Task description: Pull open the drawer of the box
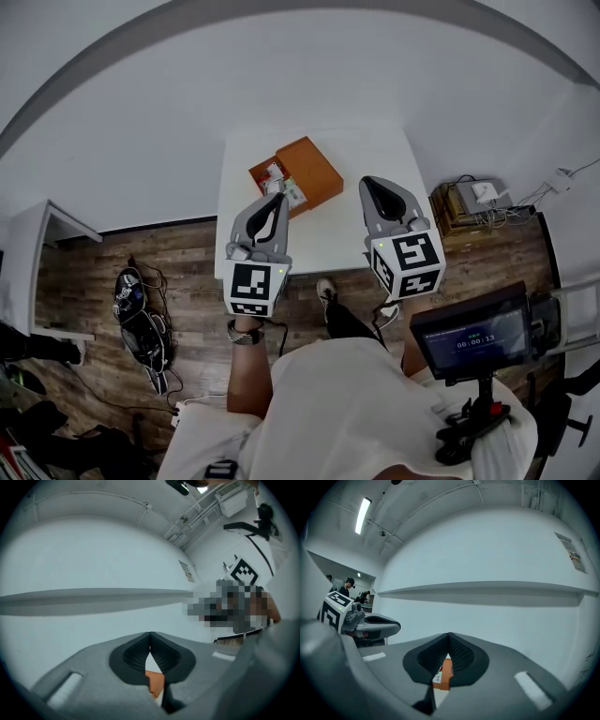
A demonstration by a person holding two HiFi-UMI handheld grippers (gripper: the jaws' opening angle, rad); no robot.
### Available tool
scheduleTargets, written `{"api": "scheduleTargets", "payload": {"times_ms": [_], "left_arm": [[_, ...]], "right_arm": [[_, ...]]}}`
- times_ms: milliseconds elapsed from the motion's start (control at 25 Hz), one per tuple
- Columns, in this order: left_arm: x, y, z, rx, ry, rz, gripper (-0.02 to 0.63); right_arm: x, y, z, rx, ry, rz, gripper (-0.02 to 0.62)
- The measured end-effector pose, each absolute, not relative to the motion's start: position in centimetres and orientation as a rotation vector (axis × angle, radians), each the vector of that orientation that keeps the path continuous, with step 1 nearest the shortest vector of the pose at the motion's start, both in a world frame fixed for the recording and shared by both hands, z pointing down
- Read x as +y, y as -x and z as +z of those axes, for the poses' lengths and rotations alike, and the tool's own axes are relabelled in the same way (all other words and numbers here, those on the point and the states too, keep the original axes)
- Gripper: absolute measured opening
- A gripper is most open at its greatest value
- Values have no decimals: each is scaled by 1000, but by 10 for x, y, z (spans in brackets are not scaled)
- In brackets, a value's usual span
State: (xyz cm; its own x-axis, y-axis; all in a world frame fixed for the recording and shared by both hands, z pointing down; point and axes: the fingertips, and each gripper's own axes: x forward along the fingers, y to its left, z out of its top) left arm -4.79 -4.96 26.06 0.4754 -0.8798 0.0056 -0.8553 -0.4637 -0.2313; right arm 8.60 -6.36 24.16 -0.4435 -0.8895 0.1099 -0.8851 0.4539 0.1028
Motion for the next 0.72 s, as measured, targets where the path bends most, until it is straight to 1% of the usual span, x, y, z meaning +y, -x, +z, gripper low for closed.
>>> {"api": "scheduleTargets", "payload": {"times_ms": [720], "left_arm": [[-58,42,251,1523,2481,-204,6]], "right_arm": [[-64,-86,236,-2543,-1563,-66,2]]}}
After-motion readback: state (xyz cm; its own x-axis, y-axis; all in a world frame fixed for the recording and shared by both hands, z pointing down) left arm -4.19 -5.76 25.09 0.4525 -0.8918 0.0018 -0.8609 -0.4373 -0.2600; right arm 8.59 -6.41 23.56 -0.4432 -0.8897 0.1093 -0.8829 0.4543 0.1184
